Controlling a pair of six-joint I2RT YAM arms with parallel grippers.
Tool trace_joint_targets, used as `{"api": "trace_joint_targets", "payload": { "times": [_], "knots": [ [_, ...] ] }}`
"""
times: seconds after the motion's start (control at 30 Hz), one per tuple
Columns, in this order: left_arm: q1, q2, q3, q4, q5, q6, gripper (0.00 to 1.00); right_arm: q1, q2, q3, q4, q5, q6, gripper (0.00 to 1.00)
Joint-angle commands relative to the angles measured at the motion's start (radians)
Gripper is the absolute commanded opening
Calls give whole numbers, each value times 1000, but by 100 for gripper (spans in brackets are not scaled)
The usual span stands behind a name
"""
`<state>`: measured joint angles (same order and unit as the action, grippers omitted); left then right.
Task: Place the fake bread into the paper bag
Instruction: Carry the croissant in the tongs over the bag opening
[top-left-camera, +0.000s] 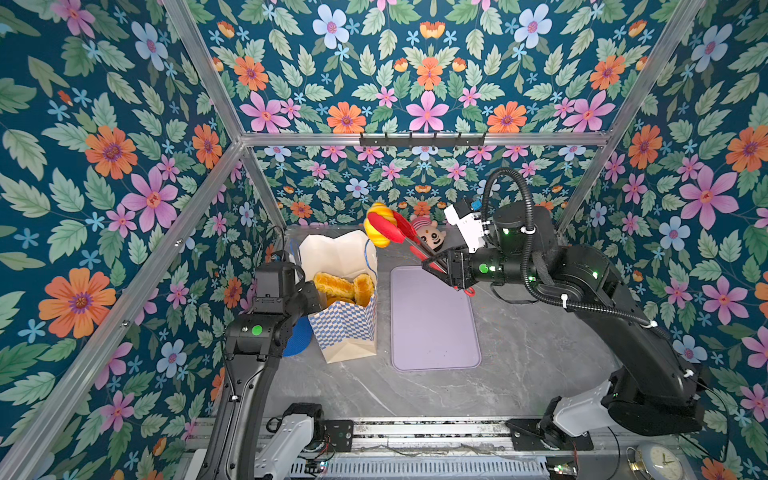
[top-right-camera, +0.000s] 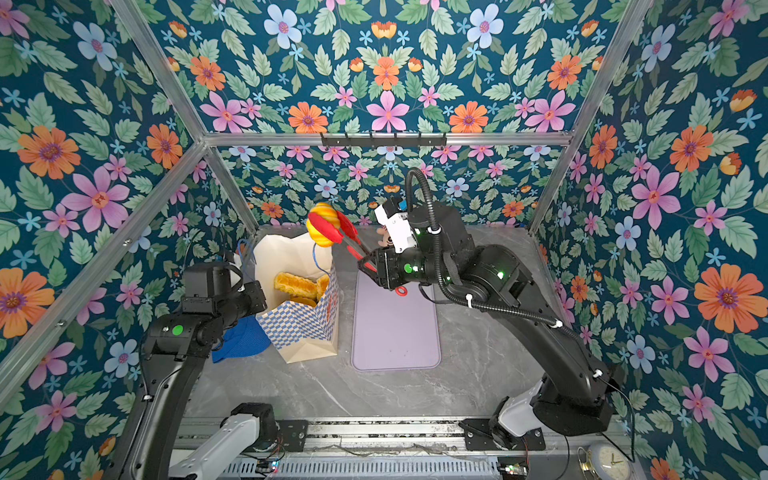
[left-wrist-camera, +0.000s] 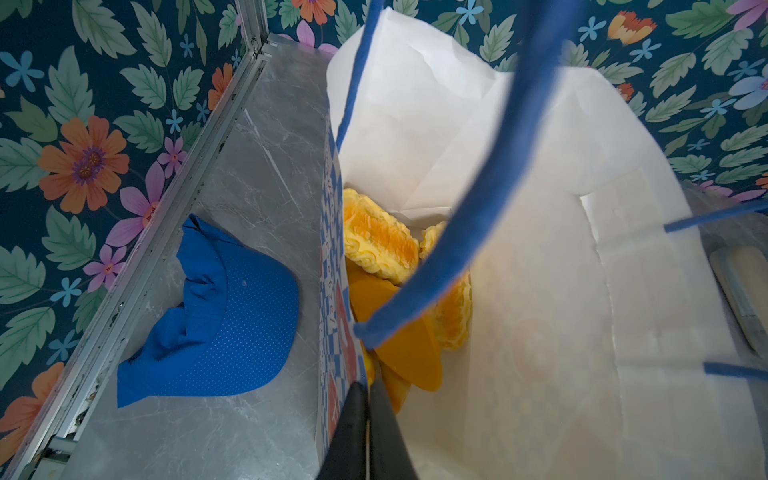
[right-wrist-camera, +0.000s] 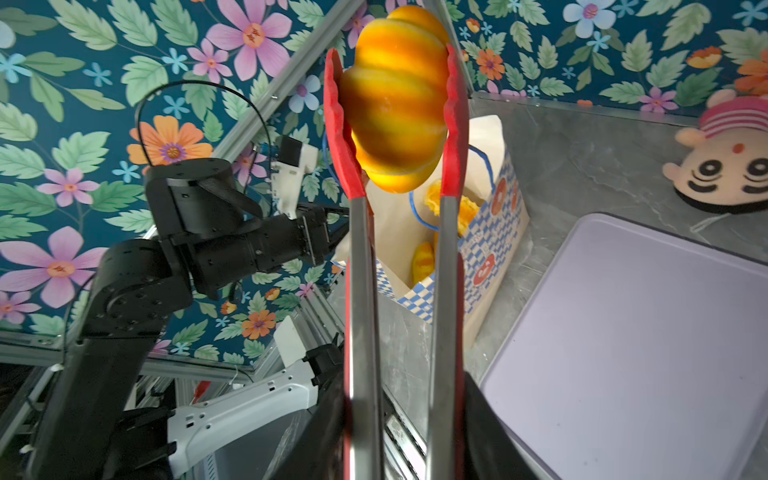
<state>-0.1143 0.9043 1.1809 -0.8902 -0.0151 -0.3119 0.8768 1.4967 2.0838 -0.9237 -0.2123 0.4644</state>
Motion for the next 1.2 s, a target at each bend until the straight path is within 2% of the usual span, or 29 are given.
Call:
{"api": "trace_joint_targets", "payload": {
  "times": [0.0,0.23,0.37,0.73,1.17],
  "knots": [
    [1,-5,1,-2,4,-5,9,6,59,87,50,-68,-20,39],
    [1,-15,-16,1,9,-11,8,71,316,458,-117,4,-76,39],
    [1,-20,-20,3,9,-14,8,74,422,602,-185,27,-75,39],
    [1,-35,-35,-5,0,-16,8,74,491,557,-202,51,-73,39],
    [1,-39,-43,-7,-6,-19,8,88,535,505,-253,112,-98,45]
  ]
}}
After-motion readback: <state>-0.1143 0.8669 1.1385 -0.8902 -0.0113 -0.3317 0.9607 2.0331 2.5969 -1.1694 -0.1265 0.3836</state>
